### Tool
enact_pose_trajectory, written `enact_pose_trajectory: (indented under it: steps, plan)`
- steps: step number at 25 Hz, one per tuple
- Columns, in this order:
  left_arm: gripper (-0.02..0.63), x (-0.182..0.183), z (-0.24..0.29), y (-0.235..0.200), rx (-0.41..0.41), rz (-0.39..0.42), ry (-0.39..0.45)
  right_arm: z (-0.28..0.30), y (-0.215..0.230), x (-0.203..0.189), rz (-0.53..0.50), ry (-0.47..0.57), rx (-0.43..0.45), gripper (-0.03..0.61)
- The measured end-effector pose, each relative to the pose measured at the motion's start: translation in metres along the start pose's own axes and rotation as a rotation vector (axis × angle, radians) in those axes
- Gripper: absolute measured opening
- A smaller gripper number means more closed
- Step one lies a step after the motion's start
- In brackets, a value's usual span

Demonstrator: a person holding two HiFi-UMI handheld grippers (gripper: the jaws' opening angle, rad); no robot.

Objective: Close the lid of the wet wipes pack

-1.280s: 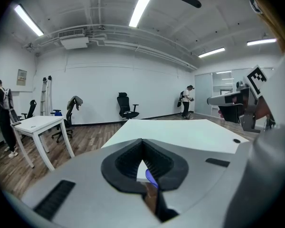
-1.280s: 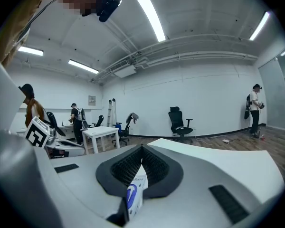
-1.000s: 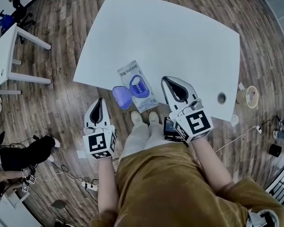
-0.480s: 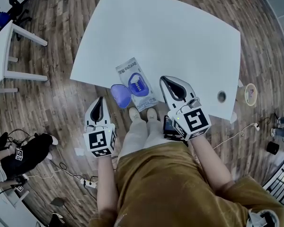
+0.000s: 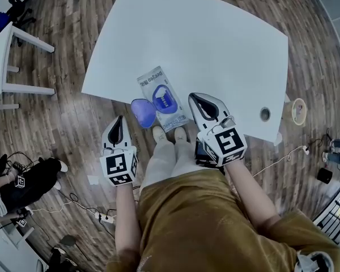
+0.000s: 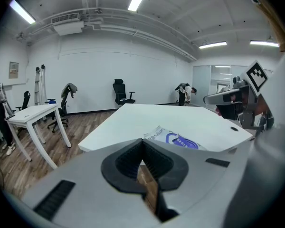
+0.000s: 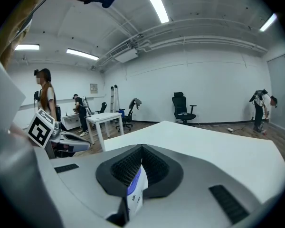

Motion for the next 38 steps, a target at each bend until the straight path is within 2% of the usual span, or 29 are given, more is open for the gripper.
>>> enact_pose_trajectory:
  steps: [18, 38]
  plan:
    - [-0.003, -0.033, 0.017, 0.003, -0.018, -0.005, -0.09, 0.014, -0.002, -0.038, 0.006, -0.094, 0.018, 0.006]
    - [-0.003, -0.057, 0.035, 0.006, -0.05, 0.004, -0.163, 0.026, -0.002, -0.058, 0.002, -0.159, 0.023, 0.006]
Point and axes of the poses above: the fingertips, and each gripper's own axes: z forward along the fingers, y to its right, x out of its top, the point moved 4 cm from there along -z, backward along the fingers, and after that the axes turned 5 degrees about -y, right-handed, at the moved point
